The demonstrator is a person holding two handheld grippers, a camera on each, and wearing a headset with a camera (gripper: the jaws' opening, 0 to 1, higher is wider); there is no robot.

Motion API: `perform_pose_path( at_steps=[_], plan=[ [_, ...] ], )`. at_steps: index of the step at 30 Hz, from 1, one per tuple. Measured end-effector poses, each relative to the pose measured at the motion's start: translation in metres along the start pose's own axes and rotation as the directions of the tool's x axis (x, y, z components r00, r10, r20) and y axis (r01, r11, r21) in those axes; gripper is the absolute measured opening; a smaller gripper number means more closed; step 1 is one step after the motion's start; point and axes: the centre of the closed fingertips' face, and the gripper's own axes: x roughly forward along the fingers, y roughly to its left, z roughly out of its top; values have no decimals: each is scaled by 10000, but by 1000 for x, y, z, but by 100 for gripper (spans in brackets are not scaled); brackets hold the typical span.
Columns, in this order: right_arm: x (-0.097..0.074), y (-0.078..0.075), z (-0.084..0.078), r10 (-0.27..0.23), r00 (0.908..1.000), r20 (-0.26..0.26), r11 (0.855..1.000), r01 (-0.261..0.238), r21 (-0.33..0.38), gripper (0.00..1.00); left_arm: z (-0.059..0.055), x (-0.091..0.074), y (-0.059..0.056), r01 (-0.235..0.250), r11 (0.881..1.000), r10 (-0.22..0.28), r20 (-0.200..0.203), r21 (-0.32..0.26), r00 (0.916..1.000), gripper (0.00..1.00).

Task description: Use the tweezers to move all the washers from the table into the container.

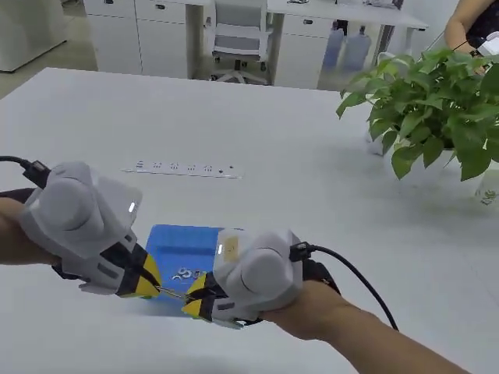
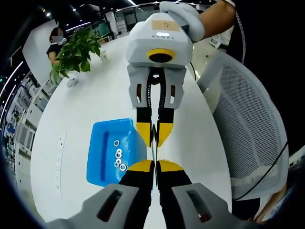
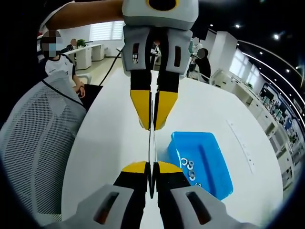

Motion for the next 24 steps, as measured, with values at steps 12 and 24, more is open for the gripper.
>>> perform_pose_path(
  at_steps=[12,24],
  plan=[
    [8,19,-17,514,9980,-380,9987,-514,25,8,-21,31,-17,122,9998,-125,-247,-124,9996,6],
    [22,29,-38,689,9931,-951,9976,-689,41,10,-37,57,-24,276,9996,-272,-671,56,9974,6]
  ],
)
